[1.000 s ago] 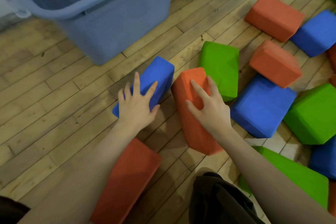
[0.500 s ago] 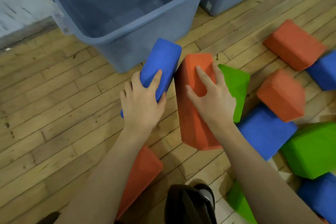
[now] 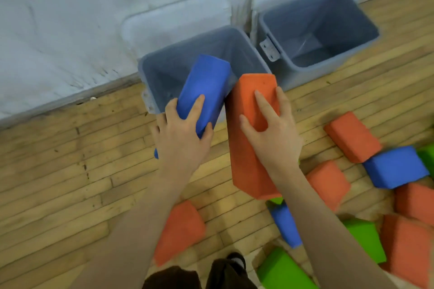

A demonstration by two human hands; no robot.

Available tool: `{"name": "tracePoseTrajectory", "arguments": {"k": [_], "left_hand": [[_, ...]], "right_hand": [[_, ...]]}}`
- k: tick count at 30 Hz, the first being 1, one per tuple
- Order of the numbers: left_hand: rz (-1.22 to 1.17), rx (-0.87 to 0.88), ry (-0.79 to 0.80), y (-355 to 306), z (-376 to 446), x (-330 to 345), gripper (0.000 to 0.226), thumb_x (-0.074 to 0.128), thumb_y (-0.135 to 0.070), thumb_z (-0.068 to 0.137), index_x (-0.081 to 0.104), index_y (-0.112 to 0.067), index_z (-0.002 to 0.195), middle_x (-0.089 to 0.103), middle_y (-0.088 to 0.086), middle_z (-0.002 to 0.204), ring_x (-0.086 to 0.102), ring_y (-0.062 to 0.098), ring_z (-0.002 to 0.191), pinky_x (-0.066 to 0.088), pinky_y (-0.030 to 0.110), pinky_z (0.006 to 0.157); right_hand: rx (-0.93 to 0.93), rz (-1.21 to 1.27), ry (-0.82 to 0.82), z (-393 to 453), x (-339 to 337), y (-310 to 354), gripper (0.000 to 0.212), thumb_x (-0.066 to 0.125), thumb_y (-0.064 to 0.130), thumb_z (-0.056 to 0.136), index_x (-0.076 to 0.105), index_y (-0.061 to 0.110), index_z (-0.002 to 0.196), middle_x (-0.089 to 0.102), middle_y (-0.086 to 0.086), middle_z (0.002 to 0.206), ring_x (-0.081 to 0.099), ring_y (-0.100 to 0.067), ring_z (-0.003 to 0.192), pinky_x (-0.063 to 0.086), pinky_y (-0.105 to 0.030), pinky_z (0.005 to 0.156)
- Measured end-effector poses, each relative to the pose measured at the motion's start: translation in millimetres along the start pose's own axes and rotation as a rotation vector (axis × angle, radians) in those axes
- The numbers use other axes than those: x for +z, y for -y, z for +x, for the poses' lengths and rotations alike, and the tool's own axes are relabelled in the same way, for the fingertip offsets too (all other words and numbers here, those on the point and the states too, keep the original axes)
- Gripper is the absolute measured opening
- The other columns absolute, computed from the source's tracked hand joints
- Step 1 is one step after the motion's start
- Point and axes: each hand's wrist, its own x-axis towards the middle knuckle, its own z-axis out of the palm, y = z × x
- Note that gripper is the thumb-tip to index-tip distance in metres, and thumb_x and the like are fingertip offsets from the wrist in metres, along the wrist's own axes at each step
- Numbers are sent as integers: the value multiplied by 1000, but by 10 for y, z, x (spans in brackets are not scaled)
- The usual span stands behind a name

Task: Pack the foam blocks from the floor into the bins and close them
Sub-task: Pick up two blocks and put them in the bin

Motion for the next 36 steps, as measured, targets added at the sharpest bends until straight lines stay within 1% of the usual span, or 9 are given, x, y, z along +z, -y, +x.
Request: {"name": "tracePoseTrajectory", "arguments": {"k": [8,13,16,20,25,27,30,33,36], "left_hand": [[-96,-138,13,636,890,-301,59,38,-53,81,49,-29,134,46,23,128,49,43,107,45,51,86],[-139,-194,38,1208,1688,117,56,64,-38,84,47,-28,137,44,24,130,46,43,113,43,51,86],[-158,-216,97,1454,2132,495,61,57,-48,84,38,-35,141,39,21,129,46,39,109,47,51,85],[-164,-224,130,1635,2448,1178,61,58,-47,85,37,-34,141,40,19,125,48,36,106,47,50,84],[-130,-220,20,1646,2565,2177,63,67,-38,81,43,-27,139,45,29,128,50,42,101,44,48,83],[-173,-298,27,1647,2620,2561,67,65,-38,83,36,-30,143,39,27,137,46,43,104,41,49,84],[-187,-295,5,1654,2577,3088,79,70,-37,76,29,-37,143,36,22,134,42,40,102,41,50,80],[-245,-351,10,1680,2460,3492,96,73,-33,72,8,-47,142,23,16,135,36,36,105,39,50,87],[-296,-343,0,1705,2430,3717,111,75,-30,70,-8,-53,139,21,15,132,37,34,103,43,48,88]], "right_hand": [[-34,-39,160,811,179,739,59,57,50,86,35,44,140,13,5,157,30,-22,136,44,-46,91],[7,-129,242,1452,956,887,57,55,48,88,34,42,141,11,6,157,33,-26,133,43,-43,86],[14,-100,269,1836,1535,871,57,57,46,88,34,42,140,9,3,157,28,-25,136,42,-44,89],[10,-74,276,2304,2231,675,64,60,44,86,28,46,142,15,1,154,30,-24,135,42,-44,89],[-1,19,265,2687,3058,176,83,66,38,79,14,50,143,22,0,143,42,-26,123,47,-46,86],[-17,68,272,2793,3379,-38,87,68,35,77,12,50,143,22,-1,139,41,-27,122,47,-48,87],[-71,123,242,2896,3774,-324,94,71,29,73,13,44,145,23,-4,131,35,-29,121,46,-45,88],[-158,187,225,2925,4028,-601,105,75,25,68,7,46,146,21,-1,118,32,-28,116,38,-33,90],[-202,243,244,2934,4188,-823,107,77,24,67,7,47,145,16,2,114,29,-28,117,33,-32,99]]}}
